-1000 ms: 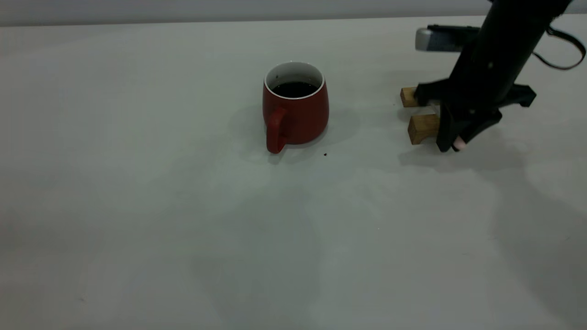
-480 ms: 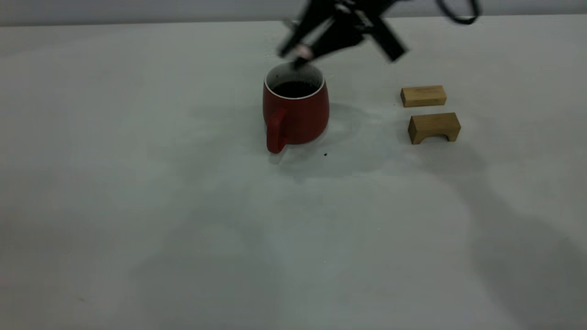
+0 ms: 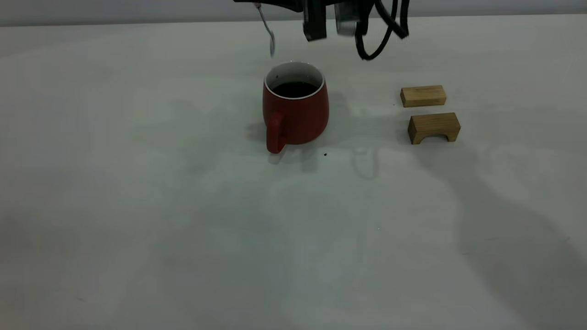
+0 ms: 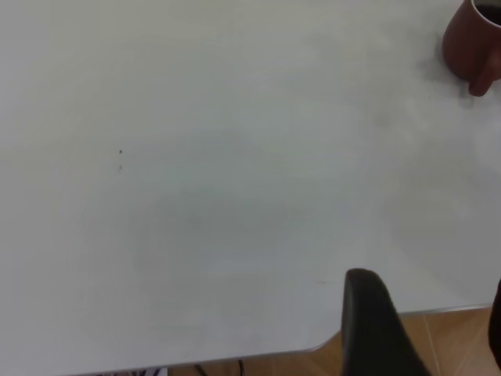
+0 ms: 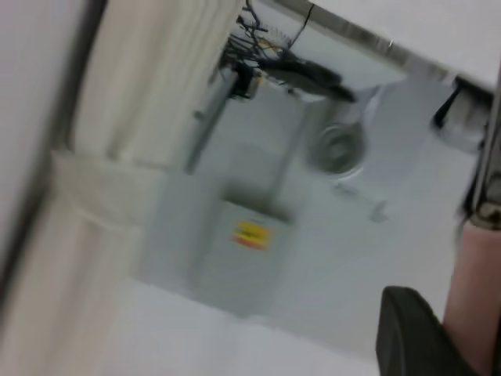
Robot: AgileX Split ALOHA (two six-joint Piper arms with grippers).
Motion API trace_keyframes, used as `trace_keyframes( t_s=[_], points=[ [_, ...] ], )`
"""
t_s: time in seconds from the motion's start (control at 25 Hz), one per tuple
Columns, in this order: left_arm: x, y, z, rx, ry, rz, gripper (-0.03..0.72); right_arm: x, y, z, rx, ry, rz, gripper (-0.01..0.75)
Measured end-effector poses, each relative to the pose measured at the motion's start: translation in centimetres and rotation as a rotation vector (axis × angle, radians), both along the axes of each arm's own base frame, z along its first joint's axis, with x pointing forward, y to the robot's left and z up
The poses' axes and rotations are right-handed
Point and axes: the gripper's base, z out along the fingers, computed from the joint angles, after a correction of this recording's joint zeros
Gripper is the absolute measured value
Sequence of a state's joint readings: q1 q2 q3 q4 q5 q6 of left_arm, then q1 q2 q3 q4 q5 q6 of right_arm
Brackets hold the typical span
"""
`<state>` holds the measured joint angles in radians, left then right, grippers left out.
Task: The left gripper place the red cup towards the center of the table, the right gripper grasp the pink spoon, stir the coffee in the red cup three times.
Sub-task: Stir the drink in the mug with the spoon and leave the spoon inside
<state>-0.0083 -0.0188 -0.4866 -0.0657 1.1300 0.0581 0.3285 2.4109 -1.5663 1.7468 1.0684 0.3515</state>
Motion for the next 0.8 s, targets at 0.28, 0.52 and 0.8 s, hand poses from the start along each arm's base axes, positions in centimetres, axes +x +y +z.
trace_keyframes(
  t_s=[0.28,0.52,0.8],
  points=[
    [0.0,0.0,0.0,0.000,0.000,0.000,0.436,0.8,-0.2,-0.4,-0.034,0.139,-0.114,0.126],
    [0.0,0.0,0.0,0.000,0.000,0.000,0.436,1.7,-2.4,-3.5,-0.050,0.204,-0.171,0.126],
    [0.0,0.0,0.0,-0.002,0.000,0.001,0.436,2.0,-4.5,-5.6,-0.048,0.251,-0.200,0.126]
  ],
)
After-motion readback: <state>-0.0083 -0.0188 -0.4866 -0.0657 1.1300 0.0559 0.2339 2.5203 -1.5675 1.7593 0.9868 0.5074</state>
